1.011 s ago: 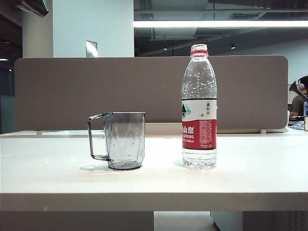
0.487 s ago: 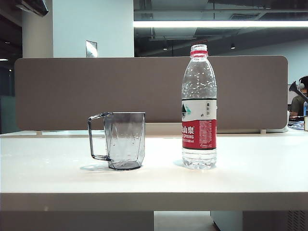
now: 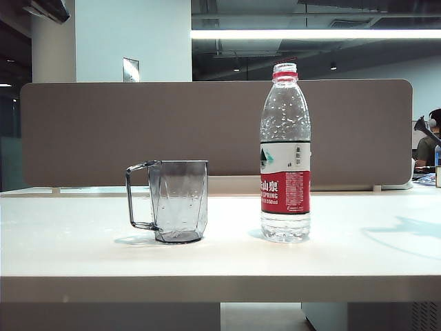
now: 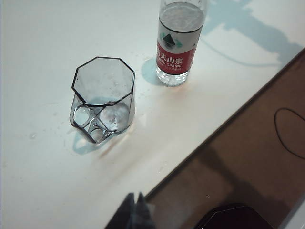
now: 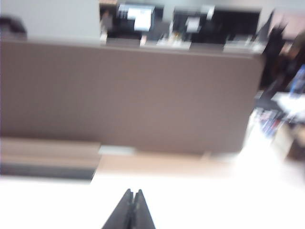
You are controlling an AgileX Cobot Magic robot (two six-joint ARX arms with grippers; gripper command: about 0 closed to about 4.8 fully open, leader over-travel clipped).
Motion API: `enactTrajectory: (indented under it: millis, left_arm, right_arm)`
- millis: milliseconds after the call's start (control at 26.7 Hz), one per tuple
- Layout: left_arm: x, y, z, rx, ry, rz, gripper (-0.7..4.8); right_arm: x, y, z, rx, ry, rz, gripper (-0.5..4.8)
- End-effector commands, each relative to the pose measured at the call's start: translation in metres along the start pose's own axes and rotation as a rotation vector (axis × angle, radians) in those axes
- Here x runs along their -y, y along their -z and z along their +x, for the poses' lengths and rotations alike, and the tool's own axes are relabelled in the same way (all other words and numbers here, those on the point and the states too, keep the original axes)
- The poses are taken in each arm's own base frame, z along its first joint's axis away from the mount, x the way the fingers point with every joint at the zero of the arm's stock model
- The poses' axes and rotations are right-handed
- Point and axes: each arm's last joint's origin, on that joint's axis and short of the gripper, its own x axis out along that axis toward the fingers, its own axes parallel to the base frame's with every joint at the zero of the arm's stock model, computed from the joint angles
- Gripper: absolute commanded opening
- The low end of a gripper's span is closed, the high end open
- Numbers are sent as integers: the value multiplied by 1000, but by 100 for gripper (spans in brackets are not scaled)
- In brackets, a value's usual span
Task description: Pick up the mineral water bottle on the table and pour water into the mug until it's full.
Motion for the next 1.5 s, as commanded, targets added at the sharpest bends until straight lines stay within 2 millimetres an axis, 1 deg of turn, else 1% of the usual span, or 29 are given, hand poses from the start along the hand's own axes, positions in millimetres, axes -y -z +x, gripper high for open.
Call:
enactTrajectory:
  millis: [37,75,150,262,374,487,562,637,711,749,786,899,936,973,1011,1123,1161,1198,1236,1348,1498]
  left_arm:
    - [0,-1,-1,11,2,6,-5]
    - [0,-1,-1,12,2,6,-5]
    - [0,-2,-1,12,3,6,-5]
    - [0,-1,-1,12,3,6,-5]
    - [0,-1,-1,11,3,6,-5]
    - [0,-1,-1,11,3,6,-5]
    - [0,-1,-1,11,3,6,-5]
    - [0,-1,-1,12,3,6,-5]
    - [0,-1,-1,11,3,6,-5]
    - [0,-1,-1,11,3,6,-5]
    - [0,-1,-1,11,3,6,-5]
    - [0,-1,-1,11,3,6,-5]
    - [0,-1,-1,11,3,6,-5]
    - [0,-1,-1,11,3,6,-5]
    - [0,-1,-1,11,3,6,-5]
    - [0,-1,-1,11,3,6,-5]
    - [0,-1,-1,11,3,6,-5]
    - [0,-1,-1,11,3,6,-5]
    - [0,-1,-1,11,3,6,-5]
    - [0,-1,-1,11,3,6,-5]
    - [0,-1,-1,11,3,6,-5]
  right_arm:
    - [-4,58,-14,21,-4,97,-5]
    - [-7,91,-27,-33,-10,104,-5]
    - [-12,117,-43,-65,-24,104,-5]
    - [-23,142,-68,-54,-40,105,-5]
    - [-37,154,-93,12,-28,139,-5]
    - [-54,158,-112,61,-29,188,-5]
    - [-71,159,-122,63,-29,203,-5]
    - [-85,159,-127,47,-79,203,5]
    - [-96,160,-131,22,-115,187,40]
    - [-99,161,-132,11,-125,182,69]
    - [-104,164,-133,-17,-146,169,142]
    - [-109,170,-130,-58,-209,150,317]
    - [-111,173,-128,-76,-223,142,394]
    - [-113,175,-127,-87,-242,138,417]
    - [-117,179,-123,-110,-293,130,423]
    - [-127,182,-112,-95,-341,138,426]
    - [-132,184,-106,-83,-349,145,446]
    - [-134,186,-103,-81,-361,146,450]
    - [-139,189,-97,-90,-383,144,477]
    - [-150,195,-82,-101,-419,141,479]
    - [-160,197,-68,-92,-419,144,479]
